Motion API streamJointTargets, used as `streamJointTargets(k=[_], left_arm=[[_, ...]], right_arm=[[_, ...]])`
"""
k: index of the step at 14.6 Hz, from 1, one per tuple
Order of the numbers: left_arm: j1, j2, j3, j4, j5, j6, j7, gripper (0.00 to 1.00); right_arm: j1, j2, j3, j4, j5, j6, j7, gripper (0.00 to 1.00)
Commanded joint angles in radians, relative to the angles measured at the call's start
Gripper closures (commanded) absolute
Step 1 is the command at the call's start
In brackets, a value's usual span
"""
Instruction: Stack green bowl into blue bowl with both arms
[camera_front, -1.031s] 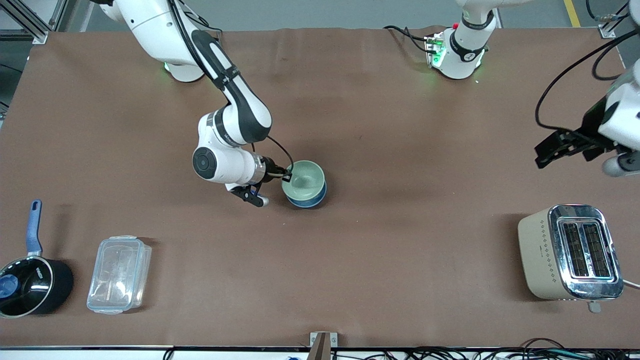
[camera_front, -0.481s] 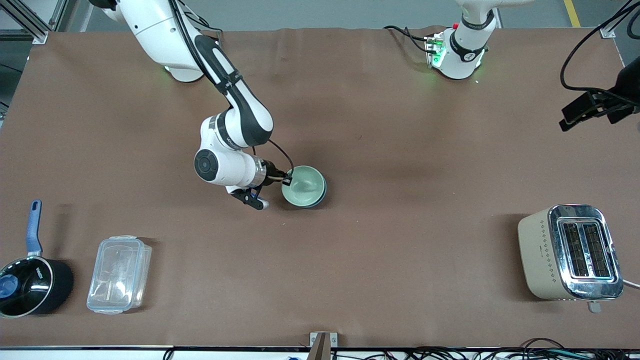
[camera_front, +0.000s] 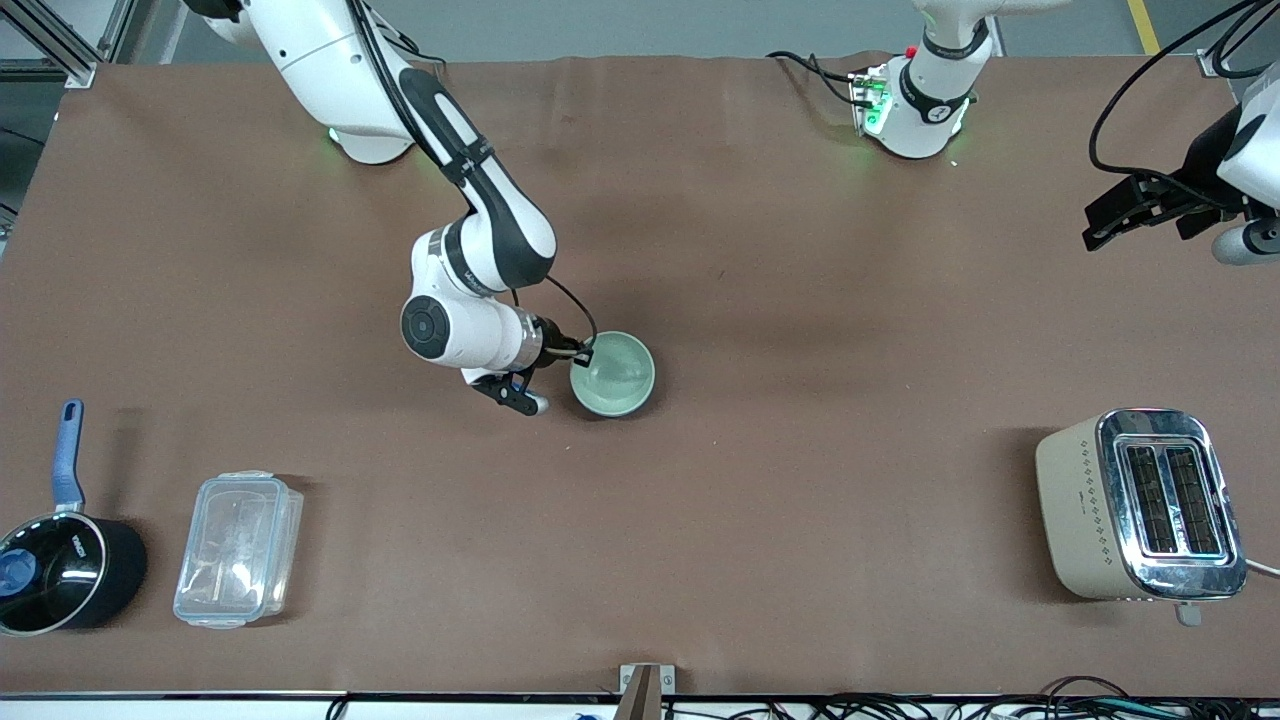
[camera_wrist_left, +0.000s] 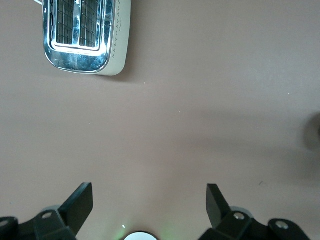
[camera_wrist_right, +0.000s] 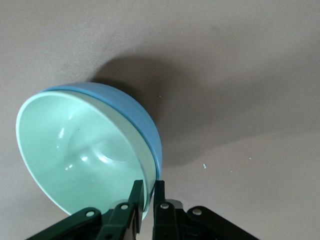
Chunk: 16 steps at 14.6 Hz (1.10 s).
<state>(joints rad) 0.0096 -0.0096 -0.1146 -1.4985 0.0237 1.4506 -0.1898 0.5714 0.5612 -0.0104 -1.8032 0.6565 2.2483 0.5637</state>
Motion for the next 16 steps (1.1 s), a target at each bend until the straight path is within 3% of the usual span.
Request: streamJointTargets(k=[1,3,6,9,12,16], left_arm=[[-0.008,-0.027,0.015,-0.029,-0.005,0.016,0.027,0.0],[-0.019,-0.027,0.021,-0.031,-0.004,0.016,0.027,0.0],[-0.022,-0.032,0.036,-0.034,-0.002,0.014,0.026,0.0],[-0.01,-0.027,0.044,-0.029,-0.005,0.008,0.027,0.0],[-0.011,-0.023,0.044,-0.025,-0.01,0.008,0.026,0.0],[-0.013,-0.023,0.042,-0.026,-0.007,0.008,0.026,0.0]], right_arm=[[-0.005,-0.015,-0.009,0.018,0.006,-0.009,0.044,0.0],[-0.036,-0.068,-0.038,0.021,-0.004,-0.036,0.042,0.0],[-0.062,-0.154,-0.086,0.083,-0.121,-0.099,0.047,0.0],[-0.096,-0.175,-0.17,0.2,-0.268,-0.281,0.044,0.0],[-0.117,-0.237,-0.214,0.202,-0.522,-0.343,-0.032,0.0],[-0.227,-0.383,-0.235,0.185,-0.597,-0.521,-0.218,0.0]])
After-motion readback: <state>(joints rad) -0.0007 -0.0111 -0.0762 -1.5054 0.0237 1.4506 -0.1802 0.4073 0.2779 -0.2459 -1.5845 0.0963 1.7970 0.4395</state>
